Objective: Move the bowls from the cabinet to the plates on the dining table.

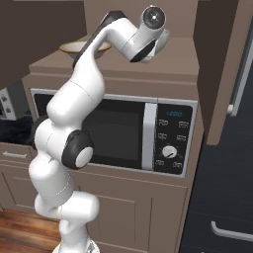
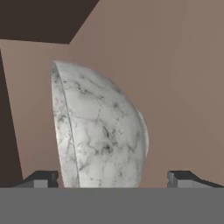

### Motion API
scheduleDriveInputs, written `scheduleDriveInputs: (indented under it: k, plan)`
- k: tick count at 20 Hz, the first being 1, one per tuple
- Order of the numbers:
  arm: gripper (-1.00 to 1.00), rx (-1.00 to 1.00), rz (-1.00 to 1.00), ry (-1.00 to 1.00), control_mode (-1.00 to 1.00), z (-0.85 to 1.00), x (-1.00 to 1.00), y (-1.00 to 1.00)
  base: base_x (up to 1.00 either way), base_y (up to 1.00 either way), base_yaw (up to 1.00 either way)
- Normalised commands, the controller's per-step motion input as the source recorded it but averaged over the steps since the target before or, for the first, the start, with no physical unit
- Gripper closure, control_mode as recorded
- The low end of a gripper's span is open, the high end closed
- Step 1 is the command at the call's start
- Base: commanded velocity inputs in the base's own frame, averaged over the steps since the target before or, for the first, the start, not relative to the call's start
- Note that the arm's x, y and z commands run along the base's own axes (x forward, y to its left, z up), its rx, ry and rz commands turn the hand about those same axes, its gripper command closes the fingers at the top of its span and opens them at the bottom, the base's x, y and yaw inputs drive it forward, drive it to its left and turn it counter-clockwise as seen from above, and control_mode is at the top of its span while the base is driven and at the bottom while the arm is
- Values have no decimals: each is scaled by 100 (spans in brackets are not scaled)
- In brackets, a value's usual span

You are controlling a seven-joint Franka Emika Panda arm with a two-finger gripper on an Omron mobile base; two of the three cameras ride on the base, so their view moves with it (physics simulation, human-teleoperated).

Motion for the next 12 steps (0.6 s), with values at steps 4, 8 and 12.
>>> scheduleDriveInputs:
  k: [4,8,12]
  plan:
    - [-100,0,2,1,-100,-5,29,-8,0,0,0]
    - [-100,0,2,1,-100,-6,28,-7,0,0,0]
    - [-100,0,2,0,-100,-7,29,-6,0,0,0]
